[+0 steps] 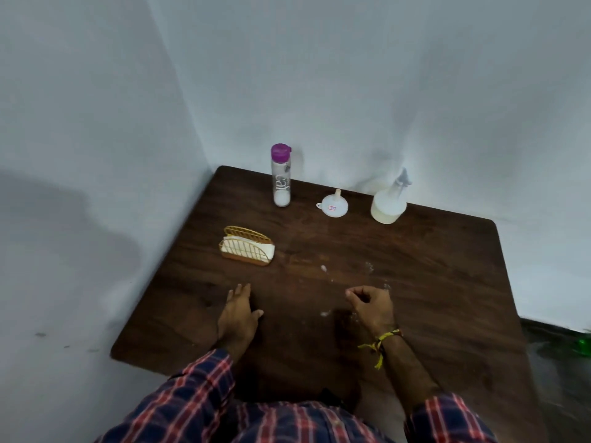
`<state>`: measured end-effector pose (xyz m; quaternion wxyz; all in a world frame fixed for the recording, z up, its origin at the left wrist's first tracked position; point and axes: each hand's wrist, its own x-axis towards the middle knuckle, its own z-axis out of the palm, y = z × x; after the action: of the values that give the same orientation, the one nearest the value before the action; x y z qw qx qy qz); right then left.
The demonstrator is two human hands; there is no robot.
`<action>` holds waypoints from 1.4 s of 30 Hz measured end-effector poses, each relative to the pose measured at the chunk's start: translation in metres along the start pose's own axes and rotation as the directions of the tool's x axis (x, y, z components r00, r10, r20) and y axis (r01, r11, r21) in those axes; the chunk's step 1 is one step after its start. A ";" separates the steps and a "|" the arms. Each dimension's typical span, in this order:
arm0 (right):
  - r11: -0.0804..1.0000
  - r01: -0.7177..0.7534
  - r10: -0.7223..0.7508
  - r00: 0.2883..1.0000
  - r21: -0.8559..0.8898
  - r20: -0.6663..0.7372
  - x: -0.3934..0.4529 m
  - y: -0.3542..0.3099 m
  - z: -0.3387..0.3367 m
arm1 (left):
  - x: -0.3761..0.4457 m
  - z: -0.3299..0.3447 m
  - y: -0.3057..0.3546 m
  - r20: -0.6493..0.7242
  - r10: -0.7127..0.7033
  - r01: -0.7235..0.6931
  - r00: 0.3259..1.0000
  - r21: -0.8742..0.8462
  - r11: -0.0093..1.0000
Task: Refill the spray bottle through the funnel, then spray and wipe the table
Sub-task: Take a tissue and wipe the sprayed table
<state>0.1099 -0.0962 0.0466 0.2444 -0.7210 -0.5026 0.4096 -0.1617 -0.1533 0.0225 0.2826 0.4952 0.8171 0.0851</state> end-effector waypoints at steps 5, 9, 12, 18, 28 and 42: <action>0.985 0.147 -0.145 0.989 -0.095 0.029 -0.005 -0.051 0.039 | 0.028 -0.027 -0.021 0.120 -0.085 0.064 0.989 0.167 0.984; 0.961 0.211 -0.198 0.976 -0.181 0.089 0.005 -0.091 0.078 | 0.049 -0.033 -0.031 0.326 -0.128 0.036 0.937 0.273 0.961; 0.967 0.167 -0.155 0.985 -0.192 0.078 0.023 -0.112 0.110 | 0.063 -0.030 -0.032 0.397 -0.156 0.037 0.904 0.292 0.956; 0.982 0.023 -0.023 1.000 -0.187 0.004 0.060 -0.132 0.165 | 0.075 -0.018 -0.045 0.435 -0.141 0.008 0.889 0.294 0.956; 0.965 -0.100 0.081 0.993 -0.241 -0.089 0.074 -0.131 0.197 | 0.077 -0.015 -0.048 0.477 -0.115 -0.024 0.871 0.275 0.961; 0.921 0.347 -0.363 0.929 -0.179 -0.068 0.059 -0.126 0.183 | 0.076 -0.022 -0.044 0.481 -0.113 -0.030 0.869 0.279 0.960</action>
<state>-0.1004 -0.0056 0.0228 0.2795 -0.6551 -0.6440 0.2793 -0.2331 -0.1070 -0.0065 0.4110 0.5170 0.7323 -0.1657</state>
